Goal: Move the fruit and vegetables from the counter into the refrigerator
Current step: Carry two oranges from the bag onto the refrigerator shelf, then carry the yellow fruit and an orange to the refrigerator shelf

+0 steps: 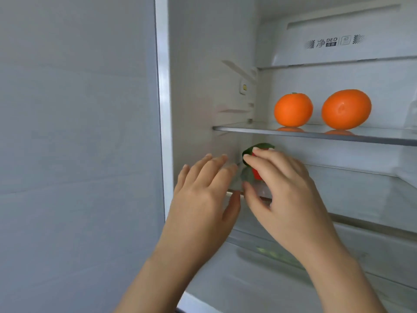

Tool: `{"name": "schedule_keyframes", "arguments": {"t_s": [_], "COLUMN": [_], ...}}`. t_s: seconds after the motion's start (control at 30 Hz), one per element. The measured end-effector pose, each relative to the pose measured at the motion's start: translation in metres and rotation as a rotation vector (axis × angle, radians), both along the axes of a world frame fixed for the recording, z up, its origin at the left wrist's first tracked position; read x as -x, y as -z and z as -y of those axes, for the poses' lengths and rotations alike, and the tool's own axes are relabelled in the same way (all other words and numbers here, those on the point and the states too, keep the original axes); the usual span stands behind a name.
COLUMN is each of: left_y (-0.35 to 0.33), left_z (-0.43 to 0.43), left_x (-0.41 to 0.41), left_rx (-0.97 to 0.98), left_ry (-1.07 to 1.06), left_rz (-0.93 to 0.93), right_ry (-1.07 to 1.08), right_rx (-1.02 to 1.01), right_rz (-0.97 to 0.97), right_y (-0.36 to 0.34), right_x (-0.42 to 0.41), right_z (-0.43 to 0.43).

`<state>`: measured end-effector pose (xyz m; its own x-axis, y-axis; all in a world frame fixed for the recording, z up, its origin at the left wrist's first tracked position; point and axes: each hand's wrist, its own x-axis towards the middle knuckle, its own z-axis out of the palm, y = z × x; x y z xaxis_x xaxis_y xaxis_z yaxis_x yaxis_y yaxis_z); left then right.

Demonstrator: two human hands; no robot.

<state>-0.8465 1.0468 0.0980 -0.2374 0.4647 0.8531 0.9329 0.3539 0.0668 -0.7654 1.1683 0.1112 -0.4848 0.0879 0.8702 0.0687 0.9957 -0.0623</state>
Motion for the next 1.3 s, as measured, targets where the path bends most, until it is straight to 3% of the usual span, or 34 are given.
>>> {"name": "schedule_keyframes", "arguments": {"t_s": [0.2,0.47,1.03,1.3], "left_y": [0.022,0.058,0.135,0.152], "left_z": [0.065,0.193,0.474,0.574], "left_x": [-0.009,-0.019,-0.099,-0.091], "left_rx": [-0.015,0.081,0.106,0.061], "left_ry": [-0.129,-0.470,-1.170,-1.430], "left_rz": [0.020,0.003,0.260,0.283], "right_ry": [-0.105,-0.274,-0.958,-1.196], "right_rx": [-0.023,-0.047,-0.077,-0.118], "right_rz": [0.066,0.140,0.284,0.335], "right_y": [0.021,0.056,0.130,0.148], "right_x": [0.008,0.022,0.043,0.093], "right_z": [0.054,0.168,0.455,0.571]}}
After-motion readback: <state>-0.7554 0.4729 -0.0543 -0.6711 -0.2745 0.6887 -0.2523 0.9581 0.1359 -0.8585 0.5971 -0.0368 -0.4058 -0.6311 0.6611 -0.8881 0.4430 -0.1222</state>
